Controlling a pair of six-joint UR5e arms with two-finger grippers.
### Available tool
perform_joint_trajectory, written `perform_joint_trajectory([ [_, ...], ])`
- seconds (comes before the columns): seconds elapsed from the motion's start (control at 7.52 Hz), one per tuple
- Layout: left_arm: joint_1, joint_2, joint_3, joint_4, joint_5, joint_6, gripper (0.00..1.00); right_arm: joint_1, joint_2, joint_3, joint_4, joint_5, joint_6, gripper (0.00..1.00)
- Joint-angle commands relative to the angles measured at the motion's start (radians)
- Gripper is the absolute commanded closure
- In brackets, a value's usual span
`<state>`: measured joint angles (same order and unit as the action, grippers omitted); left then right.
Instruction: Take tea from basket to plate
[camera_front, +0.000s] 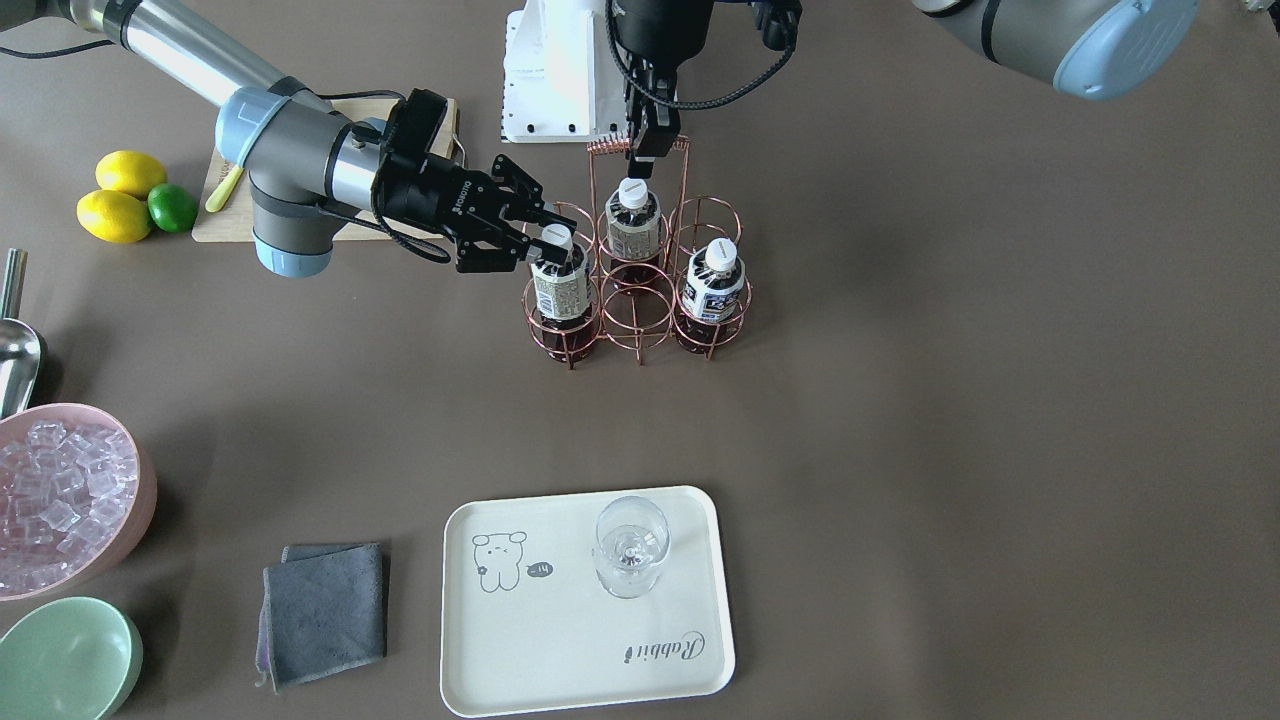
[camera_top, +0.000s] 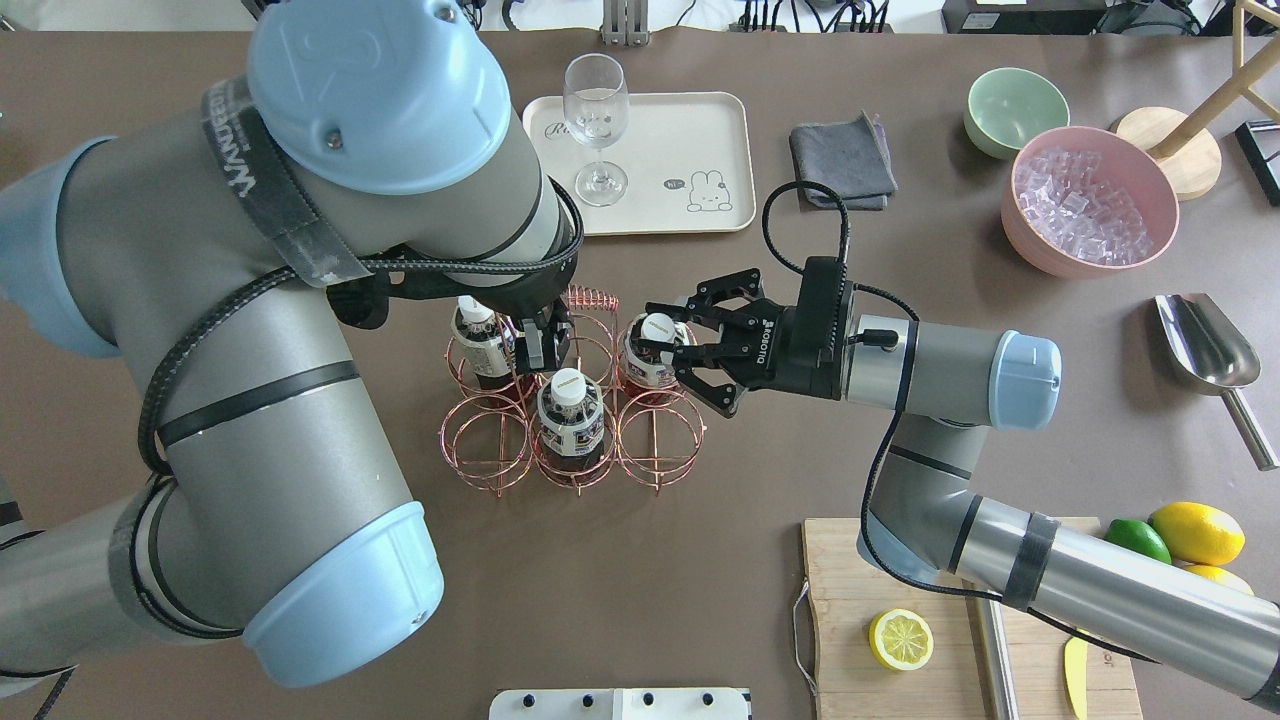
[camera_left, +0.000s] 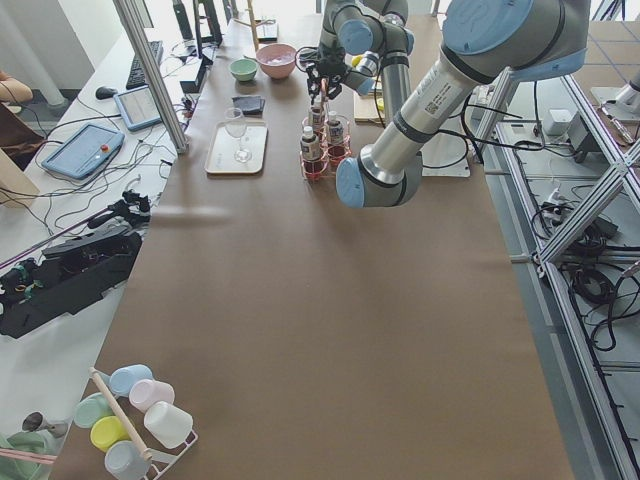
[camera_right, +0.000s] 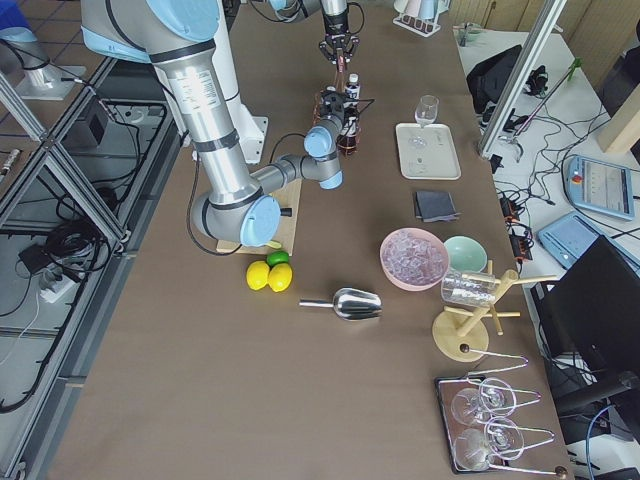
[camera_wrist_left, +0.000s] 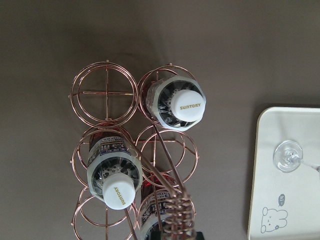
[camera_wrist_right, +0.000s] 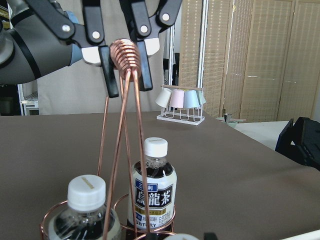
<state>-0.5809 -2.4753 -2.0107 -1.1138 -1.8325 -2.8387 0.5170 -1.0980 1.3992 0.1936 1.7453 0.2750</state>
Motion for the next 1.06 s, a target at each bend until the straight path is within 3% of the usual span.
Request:
perform_joint_trajectory([
  [0.0,-0.002,0.001,0.000,0.000,0.001,0.001,1.00,0.038,0.001,0.050,-0.048,0.010,0.009,1.00],
  [0.27,-0.005,-0.001,-0.002,0.000,0.001,0.001,1.00,0.087,0.001,0.113,-0.115,0.045,0.088,1.00],
  [0.66,-0.002,-0.001,-0.002,0.006,0.002,0.001,1.00,0.223,0.010,0.233,-0.271,0.193,0.252,1.00],
  [0.93,-0.004,-0.004,-0.005,0.014,0.002,0.001,1.00,0.286,0.018,0.276,-0.336,0.235,0.324,1.00],
])
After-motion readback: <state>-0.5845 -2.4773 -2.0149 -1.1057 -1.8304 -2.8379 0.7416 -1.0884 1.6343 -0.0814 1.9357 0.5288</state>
